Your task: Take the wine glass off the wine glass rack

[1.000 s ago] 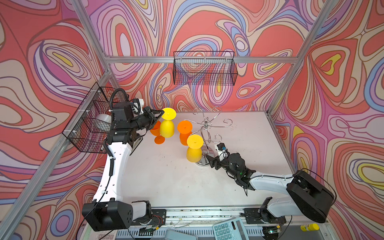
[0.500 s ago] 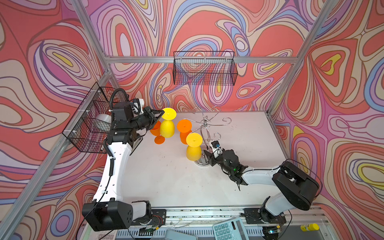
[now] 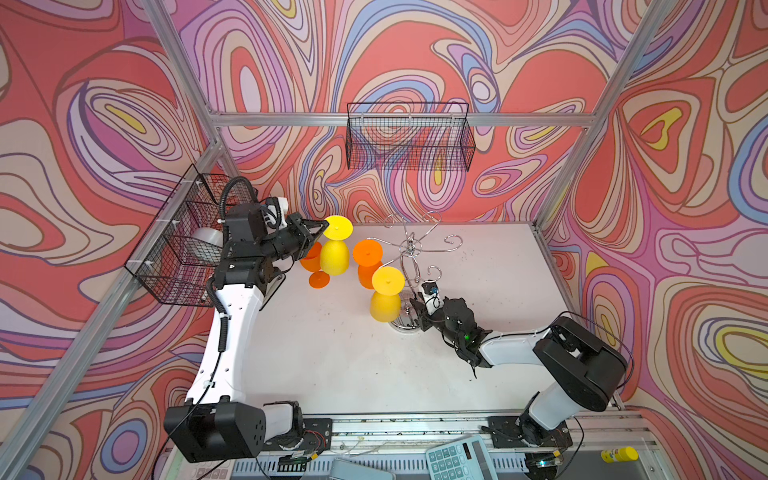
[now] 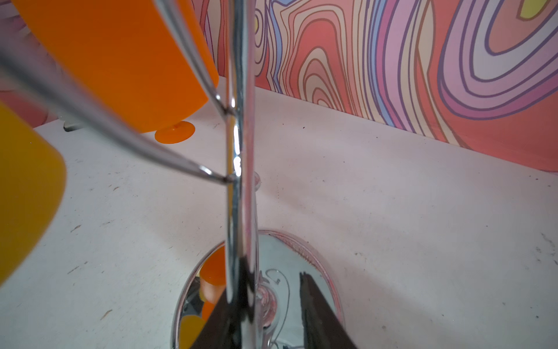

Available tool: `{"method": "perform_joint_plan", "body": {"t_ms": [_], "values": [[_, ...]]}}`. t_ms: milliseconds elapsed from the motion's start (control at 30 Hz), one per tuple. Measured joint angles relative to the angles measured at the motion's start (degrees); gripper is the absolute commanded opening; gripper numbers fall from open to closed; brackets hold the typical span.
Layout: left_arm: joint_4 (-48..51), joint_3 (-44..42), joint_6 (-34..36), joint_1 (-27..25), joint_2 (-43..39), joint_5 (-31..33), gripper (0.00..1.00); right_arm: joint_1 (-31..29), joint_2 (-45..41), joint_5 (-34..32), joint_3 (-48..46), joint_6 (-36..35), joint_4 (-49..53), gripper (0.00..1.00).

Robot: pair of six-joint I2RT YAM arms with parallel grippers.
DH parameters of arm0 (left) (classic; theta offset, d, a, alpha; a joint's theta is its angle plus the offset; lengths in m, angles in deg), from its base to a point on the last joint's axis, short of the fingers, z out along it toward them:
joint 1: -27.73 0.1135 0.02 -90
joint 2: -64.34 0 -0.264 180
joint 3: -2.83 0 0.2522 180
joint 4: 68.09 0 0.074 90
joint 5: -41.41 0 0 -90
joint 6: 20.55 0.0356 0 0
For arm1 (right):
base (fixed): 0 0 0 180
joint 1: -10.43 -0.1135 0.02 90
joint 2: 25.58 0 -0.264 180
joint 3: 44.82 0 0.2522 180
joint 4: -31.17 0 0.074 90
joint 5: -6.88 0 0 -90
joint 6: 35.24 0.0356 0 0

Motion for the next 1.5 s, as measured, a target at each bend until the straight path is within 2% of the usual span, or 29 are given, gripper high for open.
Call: {"method": "perform_joint_plan", "body": {"t_ms": [133, 367, 700, 1233, 1500], "values": [[0.0, 0.0, 0.0, 0.0, 0.0, 0.0, 0.0, 0.09, 1.38, 0.13, 0.85, 1.05, -1.25, 0.22], [0.0, 0.0, 0.02, 0.0, 0.0, 0.02, 0.0, -0.04, 1.92, 0.5, 1.09, 2.32, -2.08, 0.16], [0.02, 0.0, 0.22, 0.0, 0.0, 0.02, 0.0, 0.72, 1.88, 0.17, 1.05, 2.6, -2.12, 0.16], [0.02, 0.0, 0.24, 0.0, 0.0, 0.02, 0.0, 11.69, -0.04, -1.05, -1.92, 5.27, -3.63, 0.16], [0.02, 0.37, 0.59, 0.0, 0.0, 0.04, 0.0, 13.75, -0.04, -8.87, -2.43, 6.23, -4.28, 0.16]]}}
